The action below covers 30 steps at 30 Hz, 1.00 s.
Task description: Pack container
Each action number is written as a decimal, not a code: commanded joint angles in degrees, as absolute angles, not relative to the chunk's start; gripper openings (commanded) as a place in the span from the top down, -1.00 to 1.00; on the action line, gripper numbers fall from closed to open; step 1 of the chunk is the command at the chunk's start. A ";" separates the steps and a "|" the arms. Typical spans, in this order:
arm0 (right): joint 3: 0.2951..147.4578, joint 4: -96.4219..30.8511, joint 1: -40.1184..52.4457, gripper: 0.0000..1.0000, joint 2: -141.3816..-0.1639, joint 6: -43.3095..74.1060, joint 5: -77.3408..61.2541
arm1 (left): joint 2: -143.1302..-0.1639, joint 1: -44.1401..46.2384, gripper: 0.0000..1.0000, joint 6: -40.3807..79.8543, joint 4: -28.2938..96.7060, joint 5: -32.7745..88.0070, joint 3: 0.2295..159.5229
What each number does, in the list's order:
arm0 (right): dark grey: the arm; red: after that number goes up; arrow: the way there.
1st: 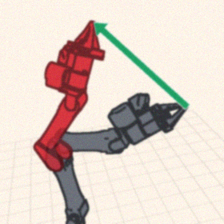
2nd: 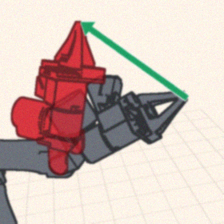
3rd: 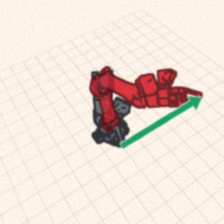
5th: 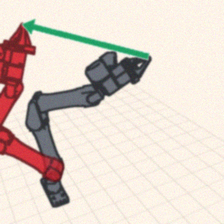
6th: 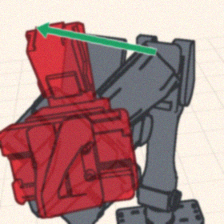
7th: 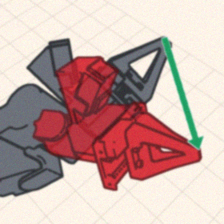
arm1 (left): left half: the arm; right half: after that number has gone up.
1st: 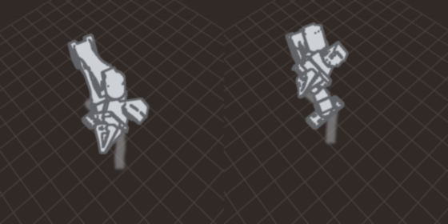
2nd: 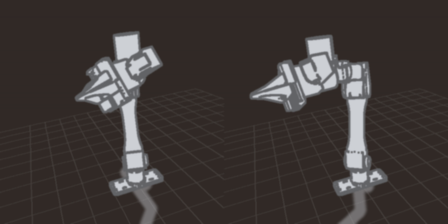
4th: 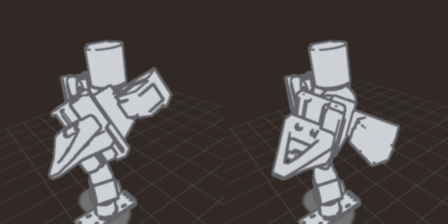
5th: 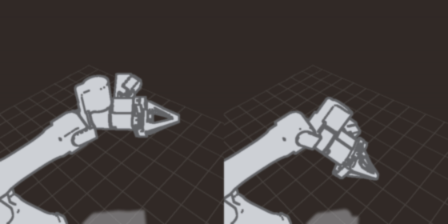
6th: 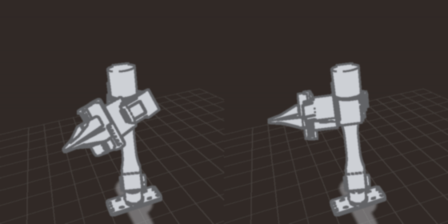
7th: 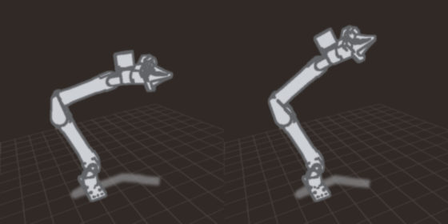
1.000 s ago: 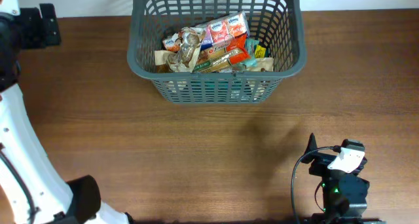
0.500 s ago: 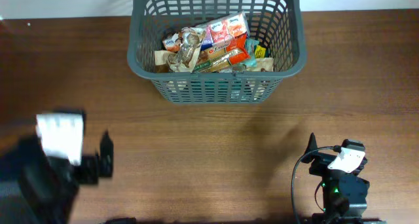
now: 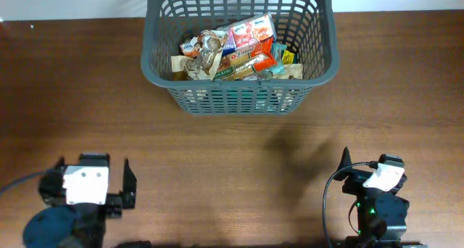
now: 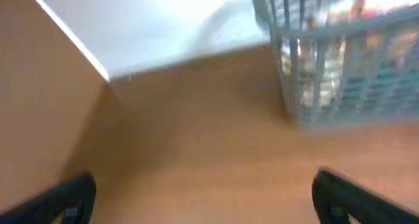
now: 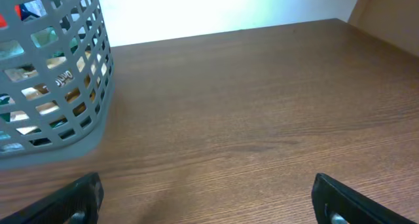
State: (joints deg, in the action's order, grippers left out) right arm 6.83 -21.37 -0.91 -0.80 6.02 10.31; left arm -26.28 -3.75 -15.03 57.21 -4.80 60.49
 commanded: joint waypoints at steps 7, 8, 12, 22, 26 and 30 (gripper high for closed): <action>6.39 -21.34 -0.38 -0.98 -0.19 6.31 11.00 | -21.17 -3.07 -0.99 -16.32 34.02 -5.19 54.37; 6.39 -21.37 -0.38 -0.98 -0.21 6.28 11.00 | -20.08 -2.74 -0.99 -16.32 32.03 -5.21 52.05; 6.39 -21.34 -0.38 -0.98 -0.19 6.31 11.00 | -14.87 -1.17 -0.99 -16.32 22.44 -5.19 39.16; 6.39 -21.34 -0.38 -0.98 -0.19 6.31 11.00 | -5.67 1.87 -0.99 -16.32 5.58 -5.17 16.43; 6.39 -21.34 -0.38 -0.99 -0.19 6.31 11.00 | -3.25 1.87 -0.99 -16.32 1.93 -5.19 10.90; 6.39 -21.34 -0.38 -0.99 -0.19 6.31 11.00 | -0.58 1.83 -0.99 -16.34 -0.12 -5.21 5.72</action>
State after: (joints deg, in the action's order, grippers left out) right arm 6.83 -21.39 -0.91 -0.80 6.04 10.31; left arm -2.90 1.56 -15.49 0.58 -4.97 9.30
